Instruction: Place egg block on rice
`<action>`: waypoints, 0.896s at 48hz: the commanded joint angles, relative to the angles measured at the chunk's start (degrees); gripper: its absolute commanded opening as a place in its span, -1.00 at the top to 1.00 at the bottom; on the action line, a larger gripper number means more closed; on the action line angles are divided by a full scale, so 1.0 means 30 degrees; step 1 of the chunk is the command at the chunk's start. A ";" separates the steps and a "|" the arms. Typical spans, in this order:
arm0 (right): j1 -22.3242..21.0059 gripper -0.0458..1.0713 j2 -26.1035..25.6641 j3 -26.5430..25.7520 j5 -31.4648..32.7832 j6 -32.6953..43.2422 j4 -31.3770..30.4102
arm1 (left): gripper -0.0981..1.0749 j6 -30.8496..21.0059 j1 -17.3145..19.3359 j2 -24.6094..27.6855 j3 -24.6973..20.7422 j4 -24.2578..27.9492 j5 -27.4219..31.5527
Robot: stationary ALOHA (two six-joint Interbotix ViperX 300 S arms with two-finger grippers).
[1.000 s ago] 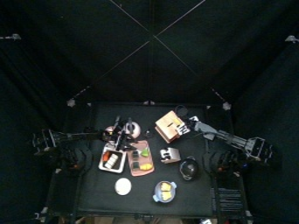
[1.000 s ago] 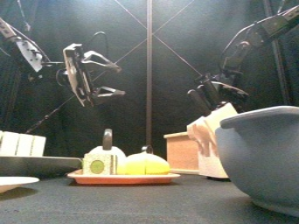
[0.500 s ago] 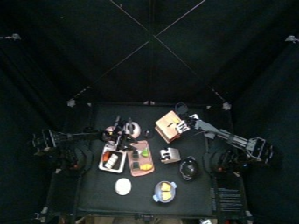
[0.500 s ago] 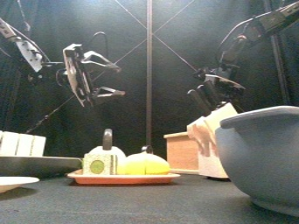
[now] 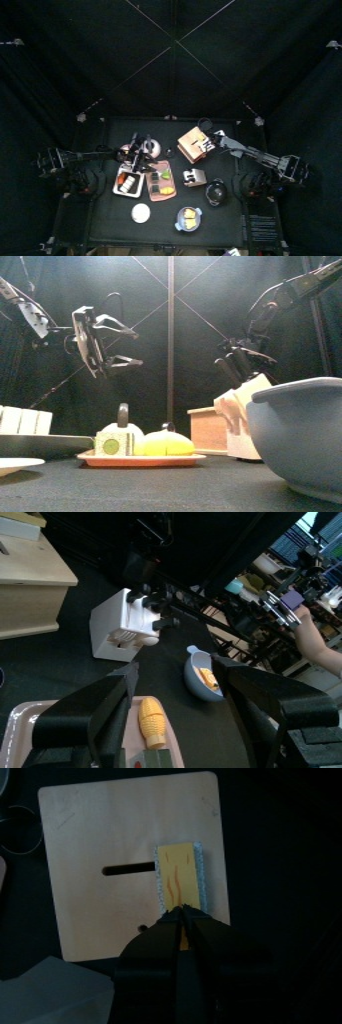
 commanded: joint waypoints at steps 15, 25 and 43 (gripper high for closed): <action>-0.0088 -0.02 -0.0029 -0.0088 -0.0146 -0.0029 0.0029 | -0.77 0.0029 0.0029 -0.0264 -0.0176 -0.0088 -0.0059; 0.0059 -0.04 -0.1201 -0.0586 -0.0791 0.0146 -0.0732 | -0.77 0.0029 0.0029 -0.0293 -0.0088 -0.0117 -0.0059; -0.0059 -0.58 -0.3340 0.1523 -0.4688 0.0264 -0.0645 | -0.77 0.0059 0.0029 -0.1289 0.0527 0.0000 -0.0059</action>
